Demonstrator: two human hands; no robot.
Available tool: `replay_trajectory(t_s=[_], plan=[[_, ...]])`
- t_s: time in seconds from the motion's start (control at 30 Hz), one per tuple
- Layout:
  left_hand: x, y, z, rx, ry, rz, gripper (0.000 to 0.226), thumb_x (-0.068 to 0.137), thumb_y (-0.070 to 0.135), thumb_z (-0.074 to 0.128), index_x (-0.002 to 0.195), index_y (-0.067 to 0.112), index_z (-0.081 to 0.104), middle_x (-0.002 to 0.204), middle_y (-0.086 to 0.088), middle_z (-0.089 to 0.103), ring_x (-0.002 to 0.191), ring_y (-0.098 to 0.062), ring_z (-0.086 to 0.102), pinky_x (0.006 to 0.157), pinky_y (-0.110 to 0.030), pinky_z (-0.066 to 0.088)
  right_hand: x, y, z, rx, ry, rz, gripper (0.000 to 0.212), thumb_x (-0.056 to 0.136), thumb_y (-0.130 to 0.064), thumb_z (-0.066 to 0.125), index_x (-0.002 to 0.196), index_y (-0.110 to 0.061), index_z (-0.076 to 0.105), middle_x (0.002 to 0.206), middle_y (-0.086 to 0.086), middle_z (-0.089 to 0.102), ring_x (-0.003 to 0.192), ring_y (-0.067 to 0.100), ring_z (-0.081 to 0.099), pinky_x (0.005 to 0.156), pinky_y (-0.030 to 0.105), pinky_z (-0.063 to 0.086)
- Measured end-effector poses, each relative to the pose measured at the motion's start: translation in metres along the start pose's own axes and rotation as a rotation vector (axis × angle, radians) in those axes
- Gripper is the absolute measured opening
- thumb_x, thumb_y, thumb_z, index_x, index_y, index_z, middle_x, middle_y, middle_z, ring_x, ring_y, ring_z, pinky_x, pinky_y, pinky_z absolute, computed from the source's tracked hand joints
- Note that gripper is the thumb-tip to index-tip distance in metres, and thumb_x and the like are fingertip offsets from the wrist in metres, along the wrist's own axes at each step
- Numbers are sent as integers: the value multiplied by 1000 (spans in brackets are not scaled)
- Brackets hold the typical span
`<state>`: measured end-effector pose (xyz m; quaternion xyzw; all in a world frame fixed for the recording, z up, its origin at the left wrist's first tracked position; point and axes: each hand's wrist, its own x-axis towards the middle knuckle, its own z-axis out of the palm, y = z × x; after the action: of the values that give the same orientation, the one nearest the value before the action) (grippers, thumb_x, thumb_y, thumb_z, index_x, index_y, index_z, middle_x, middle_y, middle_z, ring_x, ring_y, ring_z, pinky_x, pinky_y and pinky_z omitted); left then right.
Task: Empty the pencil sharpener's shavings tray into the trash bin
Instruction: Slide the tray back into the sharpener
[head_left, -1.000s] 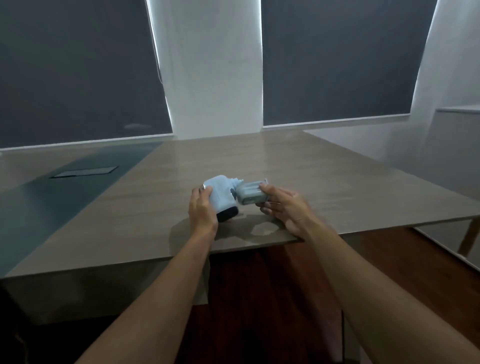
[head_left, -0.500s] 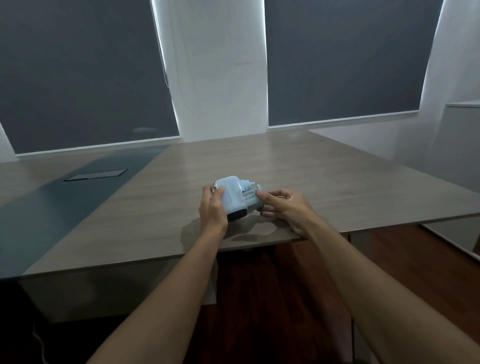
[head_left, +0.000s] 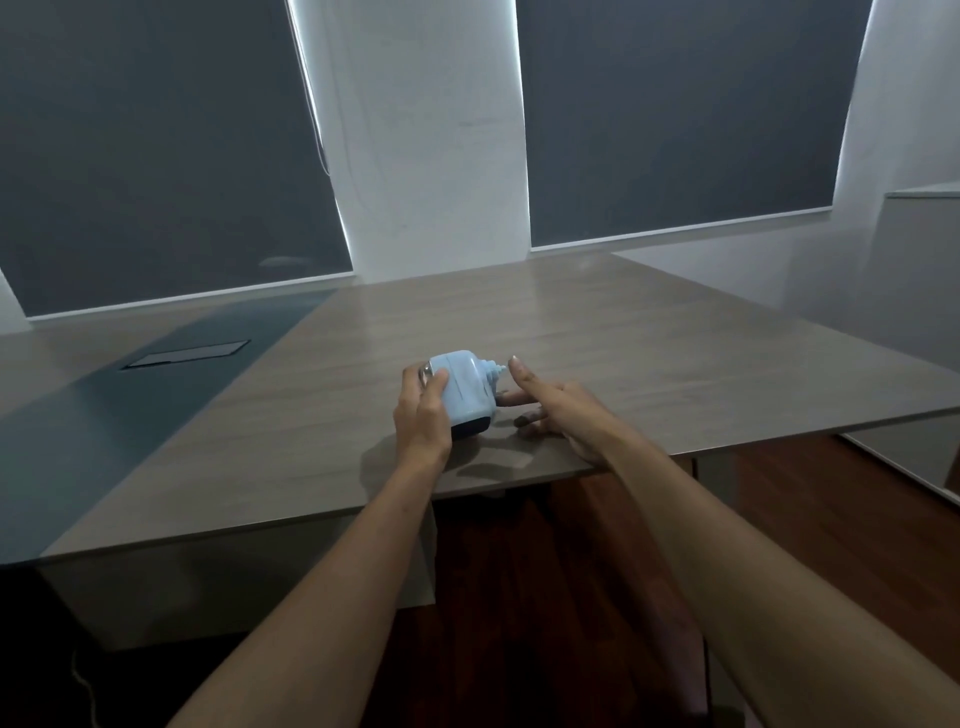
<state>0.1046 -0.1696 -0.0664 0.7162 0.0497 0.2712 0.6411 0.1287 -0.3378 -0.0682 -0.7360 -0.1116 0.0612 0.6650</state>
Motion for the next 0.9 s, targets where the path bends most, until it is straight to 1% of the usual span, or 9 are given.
replay_trajectory(t_s=[0.1, 0.2, 0.27, 0.33, 0.4, 0.53, 0.67, 0.8, 0.9], plan=[[1, 0, 2, 49, 30, 13, 33, 90, 35, 50, 116, 15, 54, 102, -5, 59, 89, -22, 54, 63, -24, 41, 5, 3, 1, 94, 164, 17, 70, 74, -77, 53, 79, -12, 79, 101, 5, 77, 72, 24, 71, 83, 41, 61], [3, 1, 1, 80, 111, -19, 31, 92, 35, 50, 119, 20, 49, 99, -2, 58, 86, -22, 57, 55, -21, 47, 6, -1, 1, 210, 284, 24, 61, 91, -62, 42, 80, -9, 71, 93, 12, 70, 62, 27, 70, 67, 39, 60], [4, 1, -3, 60, 177, -31, 34, 84, 44, 52, 114, 29, 46, 99, 1, 57, 90, -26, 62, 66, -35, 60, 4, -4, 1, 244, 304, 41, 62, 96, -56, 39, 85, -4, 69, 87, 13, 66, 60, 28, 67, 63, 39, 59], [7, 1, -13, 148, 241, -4, 44, 82, 47, 51, 121, 30, 44, 111, -7, 56, 98, -33, 61, 82, -49, 57, 3, -5, 2, 234, 311, 44, 63, 97, -55, 37, 92, 0, 69, 86, 12, 64, 62, 30, 67, 67, 44, 60], [12, 0, -29, 305, 296, 42, 51, 88, 39, 53, 134, 19, 41, 122, -19, 51, 105, -37, 57, 91, -42, 50, 2, -6, 3, 210, 324, 44, 63, 97, -55, 36, 91, -2, 69, 84, 11, 64, 64, 31, 67, 72, 48, 60], [24, -9, -76, 465, 392, 52, 53, 91, 32, 54, 135, 7, 38, 127, -29, 46, 113, -46, 51, 95, -46, 43, 4, -6, 2, 155, 346, 57, 63, 94, -60, 36, 79, -8, 69, 76, 15, 66, 63, 36, 69, 81, 54, 59], [28, -13, -124, 580, 435, 20, 54, 91, 29, 55, 136, 8, 34, 133, -29, 42, 120, -47, 45, 101, -50, 40, 4, -5, 2, 111, 345, 62, 64, 92, -62, 35, 76, -10, 70, 77, 18, 69, 67, 39, 72, 81, 53, 59], [26, -15, -155, 653, 427, 39, 57, 90, 25, 57, 139, 7, 33, 135, -30, 40, 123, -46, 43, 105, -50, 37, 4, -6, 3, 89, 352, 65, 66, 91, -63, 35, 77, -10, 71, 79, 20, 70, 68, 38, 72, 81, 52, 60], [21, -15, -163, 707, 378, 58, 60, 90, 25, 58, 140, 8, 30, 133, -29, 40, 121, -47, 45, 101, -51, 40, 1, -7, 5, 83, 360, 70, 67, 89, -65, 36, 78, -9, 72, 79, 19, 70, 67, 36, 73, 81, 52, 60]])
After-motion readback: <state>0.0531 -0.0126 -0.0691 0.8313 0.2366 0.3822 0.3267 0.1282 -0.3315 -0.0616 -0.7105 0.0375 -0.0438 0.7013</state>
